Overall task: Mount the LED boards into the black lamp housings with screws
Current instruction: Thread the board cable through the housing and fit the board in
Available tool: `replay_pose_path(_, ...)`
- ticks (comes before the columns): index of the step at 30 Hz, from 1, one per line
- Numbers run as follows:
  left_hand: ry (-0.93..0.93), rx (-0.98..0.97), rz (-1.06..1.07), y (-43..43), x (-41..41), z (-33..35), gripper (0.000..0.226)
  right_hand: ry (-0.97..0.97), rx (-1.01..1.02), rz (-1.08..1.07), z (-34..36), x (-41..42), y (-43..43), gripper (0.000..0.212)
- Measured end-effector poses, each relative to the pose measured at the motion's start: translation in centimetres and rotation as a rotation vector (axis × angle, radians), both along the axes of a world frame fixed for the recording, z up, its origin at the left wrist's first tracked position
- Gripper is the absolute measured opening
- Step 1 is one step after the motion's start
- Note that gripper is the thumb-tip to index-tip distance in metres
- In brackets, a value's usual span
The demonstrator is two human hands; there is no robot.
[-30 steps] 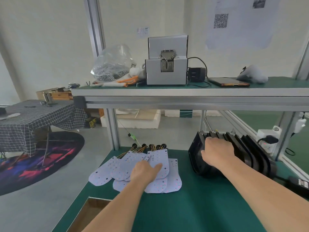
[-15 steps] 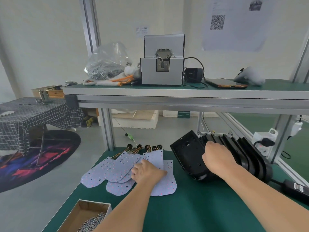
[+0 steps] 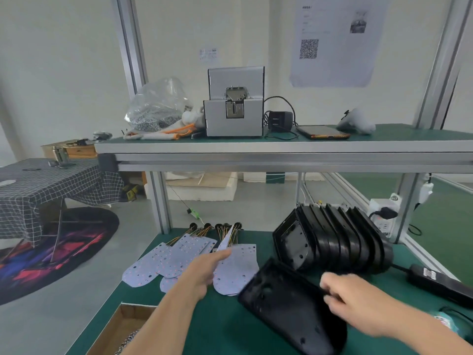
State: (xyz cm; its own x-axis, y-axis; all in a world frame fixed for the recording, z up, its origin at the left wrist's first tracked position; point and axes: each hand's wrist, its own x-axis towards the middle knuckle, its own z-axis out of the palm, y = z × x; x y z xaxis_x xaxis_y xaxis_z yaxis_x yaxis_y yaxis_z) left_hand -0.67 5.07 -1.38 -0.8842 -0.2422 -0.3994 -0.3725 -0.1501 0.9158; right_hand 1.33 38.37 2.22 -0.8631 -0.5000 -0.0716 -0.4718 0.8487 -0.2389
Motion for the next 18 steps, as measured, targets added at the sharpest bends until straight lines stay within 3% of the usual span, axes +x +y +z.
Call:
replay_pose_path(3, 0.010, 0.194, 0.020, -1.2, 1.9, 1.5, 0.077, -0.098, 0.051, 0.077, -1.1, 2.4, 0.4, 0.011)
replay_pose_path(6, 0.075, 0.322, -0.078, -1.1, 4.1, 3.6, 0.089, -0.115, 0.052, 0.130, -1.7, 4.0, 0.2, 0.022)
replay_pose_path(9, 0.166, 0.365, -0.181, -0.6, 6.9, 4.8, 0.091, -0.125, 0.058, 0.117, -1.6, 4.6, 0.0, 0.030)
replay_pose_path(11, 0.248, 0.301, -0.363, -0.1, 9.5, 5.4, 0.079, -0.089, 0.038, 0.069, -1.5, 4.5, -0.5, 0.043)
replay_pose_path(13, 0.292, 0.194, -0.521, 0.4, 12.0, 6.0, 0.071, -0.016, -0.130, 0.012, -1.3, 3.9, -1.3, 0.052)
replay_pose_path(15, 0.309, 0.090, -0.630, 1.1, 14.0, 6.4, 0.072, 0.046, -0.374, -0.037, -0.8, 3.1, -2.4, 0.078)
replay_pose_path(18, 0.295, -0.092, -0.790, 2.7, 16.3, 7.0, 0.080, 0.016, -0.694, 0.002, 0.8, 2.6, -4.4, 0.097)
